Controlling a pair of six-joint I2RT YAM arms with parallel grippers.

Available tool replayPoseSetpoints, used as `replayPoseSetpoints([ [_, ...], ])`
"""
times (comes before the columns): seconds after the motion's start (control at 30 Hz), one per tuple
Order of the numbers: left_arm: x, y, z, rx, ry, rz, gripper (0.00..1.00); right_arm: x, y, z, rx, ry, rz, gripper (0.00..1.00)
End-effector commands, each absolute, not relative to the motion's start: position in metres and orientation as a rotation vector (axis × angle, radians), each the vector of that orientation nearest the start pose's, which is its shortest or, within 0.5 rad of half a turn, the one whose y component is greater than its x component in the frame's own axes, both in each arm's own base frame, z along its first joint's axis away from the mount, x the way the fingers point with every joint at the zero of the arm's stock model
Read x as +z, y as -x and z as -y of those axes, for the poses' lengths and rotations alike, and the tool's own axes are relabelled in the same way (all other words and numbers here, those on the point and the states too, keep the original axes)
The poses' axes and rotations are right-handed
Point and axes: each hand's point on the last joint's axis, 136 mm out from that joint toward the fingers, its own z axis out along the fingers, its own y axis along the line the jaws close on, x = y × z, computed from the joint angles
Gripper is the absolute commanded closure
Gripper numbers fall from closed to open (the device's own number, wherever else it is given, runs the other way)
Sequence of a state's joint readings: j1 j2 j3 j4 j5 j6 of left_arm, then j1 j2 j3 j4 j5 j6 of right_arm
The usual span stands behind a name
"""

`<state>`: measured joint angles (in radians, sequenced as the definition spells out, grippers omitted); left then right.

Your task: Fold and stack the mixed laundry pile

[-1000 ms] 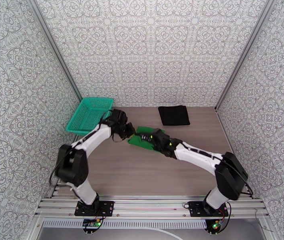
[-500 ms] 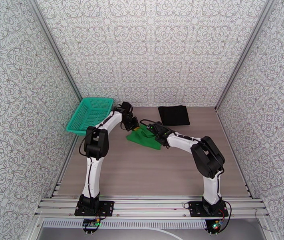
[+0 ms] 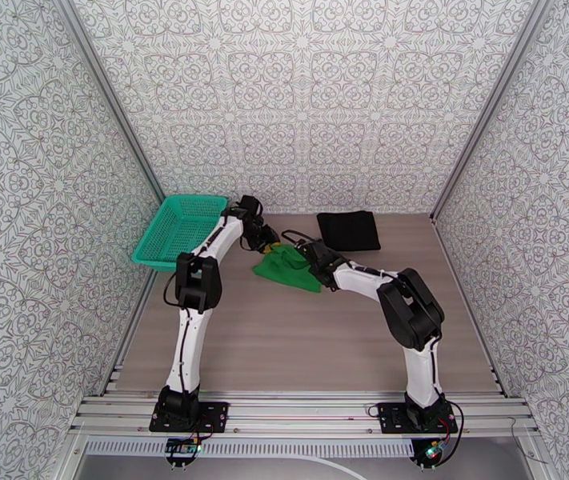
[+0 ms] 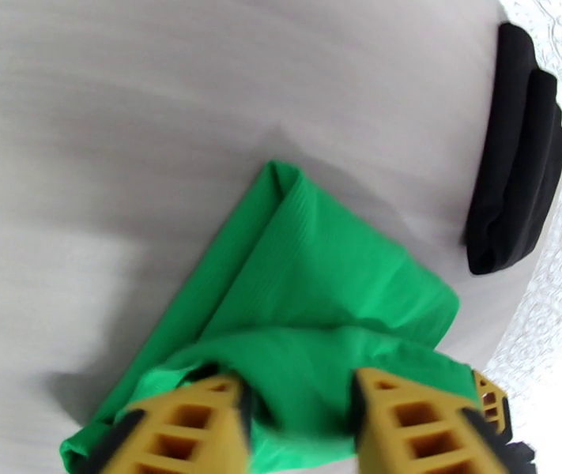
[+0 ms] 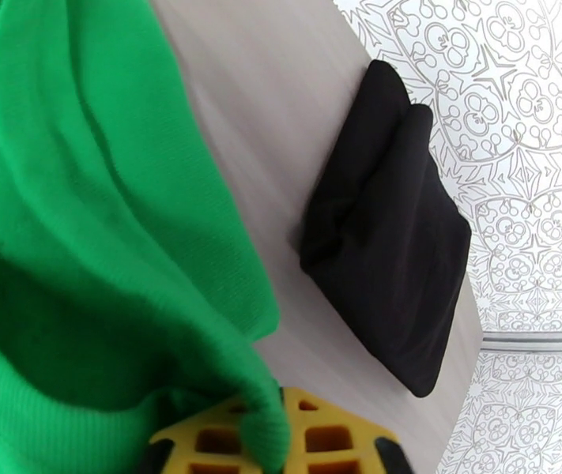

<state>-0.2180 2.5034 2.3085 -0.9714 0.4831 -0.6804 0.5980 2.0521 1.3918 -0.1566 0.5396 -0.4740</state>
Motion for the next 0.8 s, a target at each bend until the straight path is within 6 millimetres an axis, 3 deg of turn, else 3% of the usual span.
replayPoseSetpoints([
  [0.0, 0.073, -0.553, 0.201, -0.969, 0.534, -2.782, 0.52, 0.094, -0.503, -0.217, -0.576, 0.851, -2.092, 0.77],
  [0.3, 0.101, -0.588, 0.192, -1.049, 0.504, -2.621, 0.42, 0.138, -0.536, -0.195, -0.547, 0.577, -2.11, 0.51],
  [0.4, 0.117, -0.595, 0.196, -1.098, 0.415, -2.564, 0.38, 0.153, -0.532, -0.19, -0.489, 0.487, -2.131, 0.48],
  [0.47, 0.128, -0.592, 0.198, -1.095, 0.338, -2.539, 0.38, 0.163, -0.521, -0.19, -0.408, 0.43, -2.143, 0.48],
  [0.5, 0.138, -0.588, 0.197, -1.076, 0.306, -2.523, 0.42, 0.169, -0.513, -0.19, -0.355, 0.399, -2.157, 0.48],
  [0.6, 0.16, -0.569, 0.194, -1.017, 0.219, -2.481, 0.48, 0.177, -0.479, -0.19, -0.154, 0.277, -2.234, 0.45],
  [0.7, 0.159, -0.537, 0.174, -0.871, 0.217, -2.517, 0.49, 0.168, -0.439, -0.201, 0.093, 0.18, -2.394, 0.38],
  [0.77, 0.145, -0.515, 0.159, -0.765, 0.247, -2.58, 0.45, 0.151, -0.413, -0.211, 0.237, 0.133, -2.515, 0.38],
])
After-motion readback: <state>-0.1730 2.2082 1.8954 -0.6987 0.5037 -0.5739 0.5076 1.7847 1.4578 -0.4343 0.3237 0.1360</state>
